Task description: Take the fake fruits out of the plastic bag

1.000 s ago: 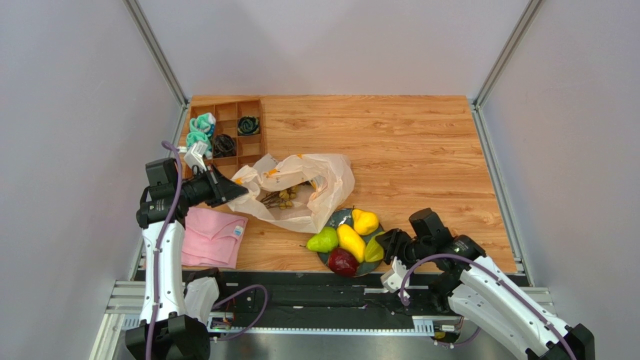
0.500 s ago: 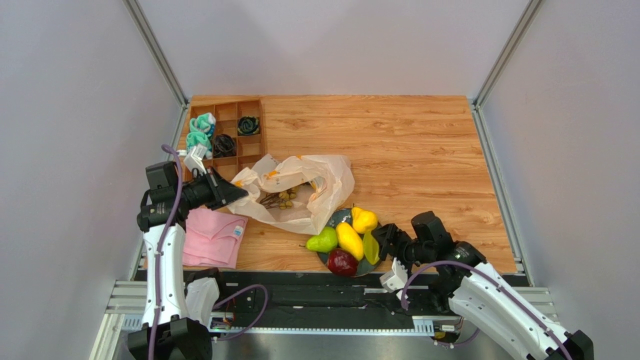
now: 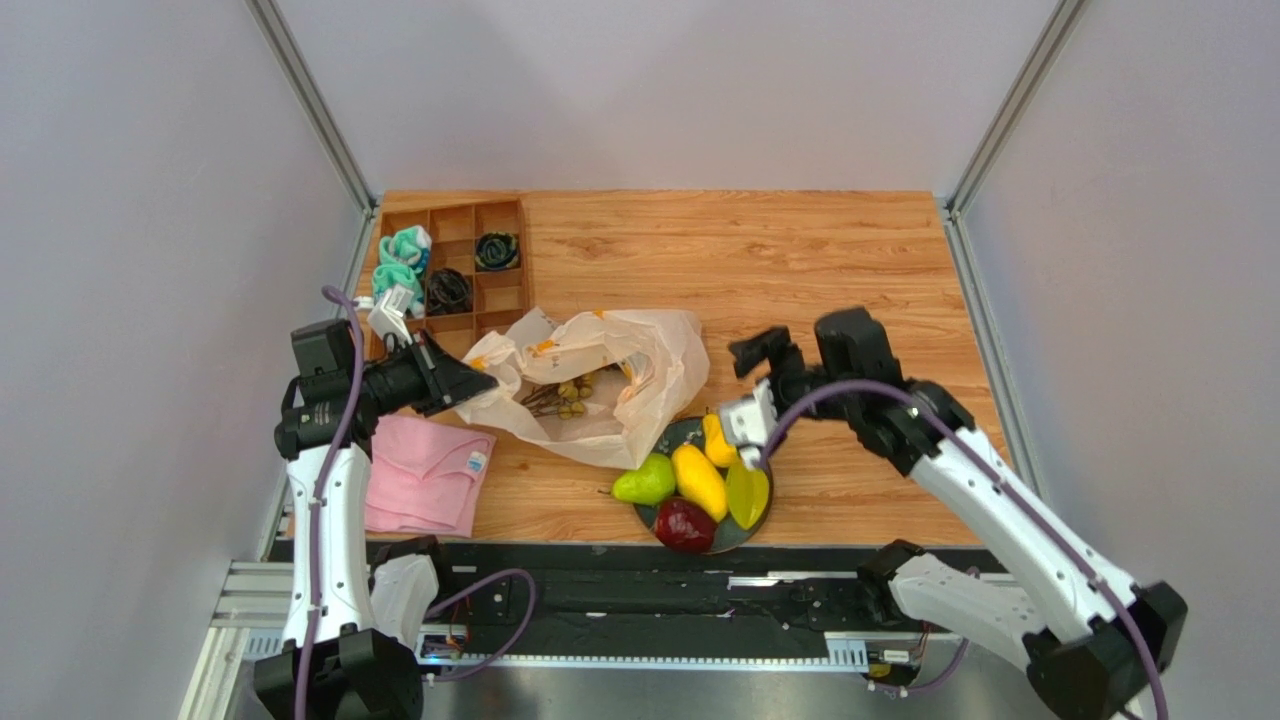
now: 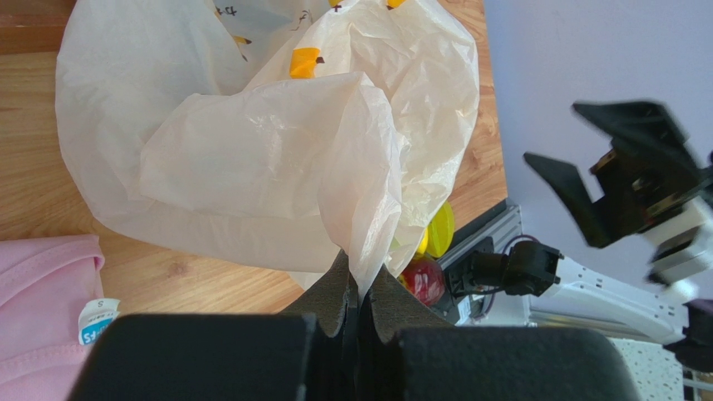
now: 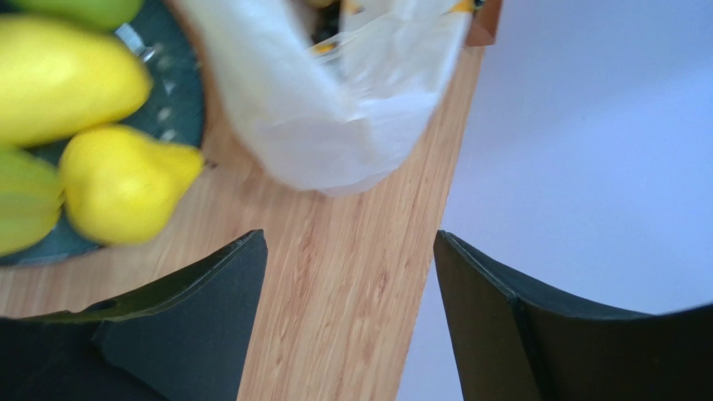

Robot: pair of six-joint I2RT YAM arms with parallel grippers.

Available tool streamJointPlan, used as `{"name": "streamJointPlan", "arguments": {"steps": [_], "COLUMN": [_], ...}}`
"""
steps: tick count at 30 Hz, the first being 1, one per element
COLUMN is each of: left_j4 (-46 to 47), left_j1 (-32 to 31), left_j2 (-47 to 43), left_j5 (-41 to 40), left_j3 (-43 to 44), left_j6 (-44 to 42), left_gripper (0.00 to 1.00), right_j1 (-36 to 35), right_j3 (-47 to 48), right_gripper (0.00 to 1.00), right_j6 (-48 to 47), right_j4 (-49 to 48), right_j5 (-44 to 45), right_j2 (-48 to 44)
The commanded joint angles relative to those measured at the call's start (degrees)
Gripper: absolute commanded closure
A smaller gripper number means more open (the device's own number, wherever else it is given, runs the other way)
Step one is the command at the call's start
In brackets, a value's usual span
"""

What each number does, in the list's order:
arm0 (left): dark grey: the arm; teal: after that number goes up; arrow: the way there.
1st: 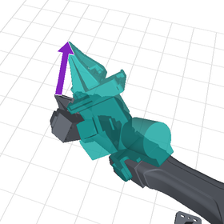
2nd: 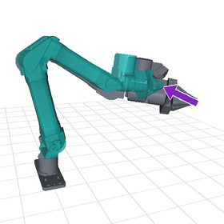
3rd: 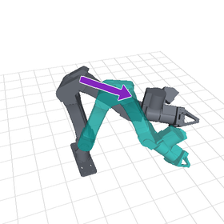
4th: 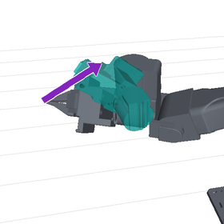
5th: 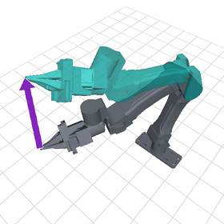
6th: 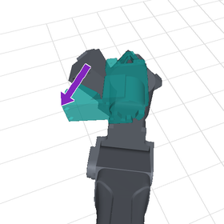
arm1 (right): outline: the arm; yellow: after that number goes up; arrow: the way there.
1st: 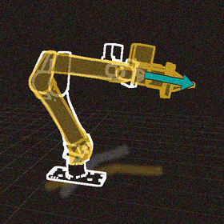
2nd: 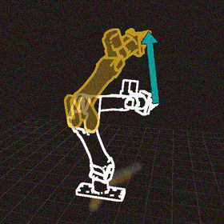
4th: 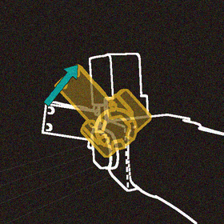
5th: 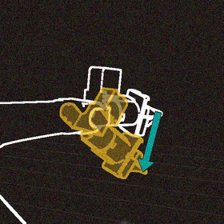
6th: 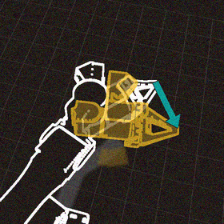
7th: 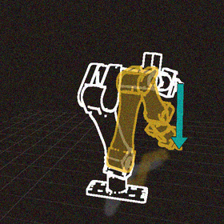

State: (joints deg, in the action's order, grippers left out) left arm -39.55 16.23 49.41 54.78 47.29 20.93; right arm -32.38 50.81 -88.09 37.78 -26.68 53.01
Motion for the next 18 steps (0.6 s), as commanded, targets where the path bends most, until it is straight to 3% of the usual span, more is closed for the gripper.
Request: {"name": "streamJointPlan", "arguments": {"steps": [1,5,8,10,12,15,18], "left_j4": [2.7,3.1,3.2,3.3,4.0,5.7,7.6], "left_j1": [0.6,0.6,0.6,0.6,0.5,-0.1,-1.1], "left_j2": [-0.1,-0.4,-0.5,-0.2,0.7,3.3,7.9], "left_j5": [2.3,2.6,2.9,3.1,3.2,3.2,2.5], "left_j3": [0.4,0.6,0.9,1.2,1.8,4.1,9.5], "left_j6": [1.3,1.4,1.5,1.3,1.5,2.0,2.2], "left_gripper": [1.0,1.0,1.0,1.0,1.0,1.0,1.0], "right_j1": [-6.2,-10.1,-11.3,-11.3,-11.3,-10.3,-8.5], "right_j3": [14.9,26.5,32.8,35.2,37.6,42.3,50.1], "right_gripper": [0.23,0.22,0.18,0.09,0.1,0.24,0.81], "right_j6": [30.5,45.7,49.5,50.5,49.5,47.2,47.5], "right_j4": [-7.6,-12.8,-11.4,-11.1,-11.9,-12.7,-9.1], "right_j5": [1.6,11.2,13.7,15.4,21.0,26.6,24.5], "right_j2": [13.2,26.3,37.0,43.4,47.2,54.3,58.4]}}
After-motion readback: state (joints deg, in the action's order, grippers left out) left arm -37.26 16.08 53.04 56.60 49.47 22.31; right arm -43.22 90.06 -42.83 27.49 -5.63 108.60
